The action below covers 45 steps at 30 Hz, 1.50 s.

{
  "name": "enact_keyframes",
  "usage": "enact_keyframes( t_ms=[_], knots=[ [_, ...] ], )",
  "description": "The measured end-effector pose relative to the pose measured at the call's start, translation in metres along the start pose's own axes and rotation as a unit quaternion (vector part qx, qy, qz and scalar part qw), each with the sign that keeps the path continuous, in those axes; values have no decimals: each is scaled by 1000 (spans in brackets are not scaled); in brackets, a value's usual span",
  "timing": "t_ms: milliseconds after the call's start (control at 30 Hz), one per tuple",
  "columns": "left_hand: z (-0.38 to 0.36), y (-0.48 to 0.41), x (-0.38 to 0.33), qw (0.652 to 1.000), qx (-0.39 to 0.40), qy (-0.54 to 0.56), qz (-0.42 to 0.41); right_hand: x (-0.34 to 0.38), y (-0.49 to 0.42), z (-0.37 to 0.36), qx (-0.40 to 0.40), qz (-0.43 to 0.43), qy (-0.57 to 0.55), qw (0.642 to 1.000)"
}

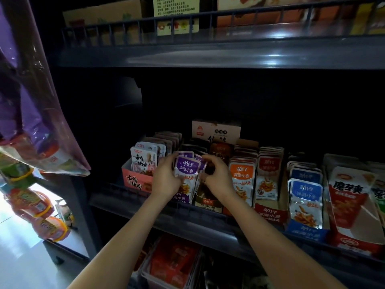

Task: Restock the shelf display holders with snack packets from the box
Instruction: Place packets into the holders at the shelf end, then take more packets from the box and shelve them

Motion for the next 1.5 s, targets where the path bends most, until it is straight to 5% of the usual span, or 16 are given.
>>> enact_keyframes(
  t_ms=[400,567,933,1300,1500],
  knots=[
    [7,48,-30,1000,-3,8,27,22,87,48,26,-10,-79,997],
    [-23,112,-73,993,92,72,3,6,187,87,31,-45,-53,997],
    [-194,280,-153,937,325,104,-73,-129,448,151,57,-274,39,959],
    [-352,457,-75,873,473,58,99,-300,638,108,46,-500,-9,865],
    [-392,474,-35,859,477,69,175,-361,662,52,81,-556,-44,826]
  ],
)
Point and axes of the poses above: each hand's wrist, its own y-axis away from the middle knuckle, its own z-axis out of the back of the hand, x = y × z, the point moved 6 cm from there along -y, towards the middle knuckle, and after that the axes turned 13 degrees about x, right-handed, at the moved point
